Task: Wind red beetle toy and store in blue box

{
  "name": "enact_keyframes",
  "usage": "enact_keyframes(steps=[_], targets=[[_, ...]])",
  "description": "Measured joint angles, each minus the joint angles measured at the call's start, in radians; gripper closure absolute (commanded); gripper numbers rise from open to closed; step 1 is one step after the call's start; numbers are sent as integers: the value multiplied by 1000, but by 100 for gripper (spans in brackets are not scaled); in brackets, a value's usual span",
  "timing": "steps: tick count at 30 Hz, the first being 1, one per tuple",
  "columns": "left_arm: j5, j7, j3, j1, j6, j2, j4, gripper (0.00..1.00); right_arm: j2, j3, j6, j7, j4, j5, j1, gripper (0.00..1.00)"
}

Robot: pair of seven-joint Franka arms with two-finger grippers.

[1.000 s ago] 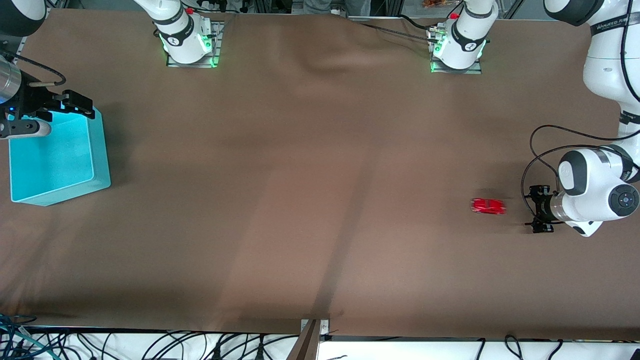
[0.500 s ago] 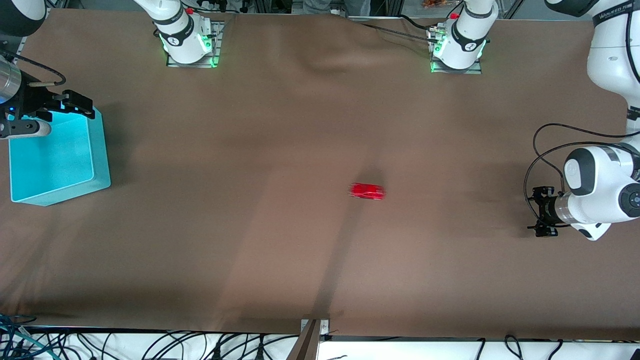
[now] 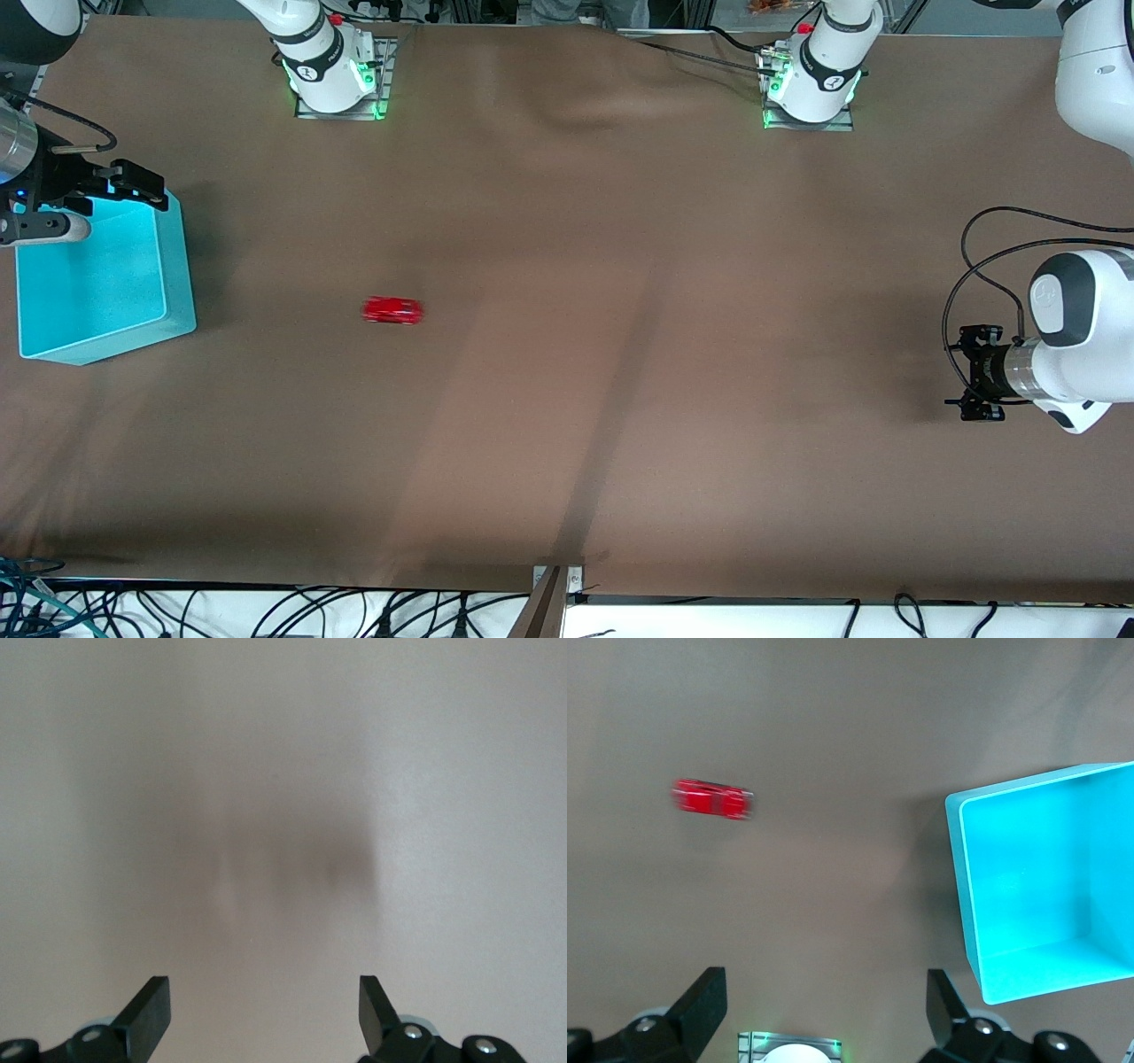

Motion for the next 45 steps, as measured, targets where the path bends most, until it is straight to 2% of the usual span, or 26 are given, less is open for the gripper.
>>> enact_keyframes(steps=[3, 13, 23, 28, 36, 45], targets=[[35, 0, -7, -15, -16, 0, 14, 6, 0, 0, 0, 0, 0, 0, 0, 0], [40, 7, -7, -22, -20, -10, 31, 5, 0, 0, 0, 0, 0, 0, 0, 0], [40, 28, -20, -23, -64, -55, 86, 4, 0, 0, 0, 0, 0, 0, 0, 0], [40, 53, -31, -24, -93, -60, 129, 0, 0, 0, 0, 0, 0, 0, 0, 0], [34, 147, -43, -23, -113, -95, 161, 0, 0, 0, 0, 0, 0, 0, 0, 0], [-53, 303, -44, -15, -119, -161, 201, 0, 0, 7, 0, 0, 0, 0, 0, 0]])
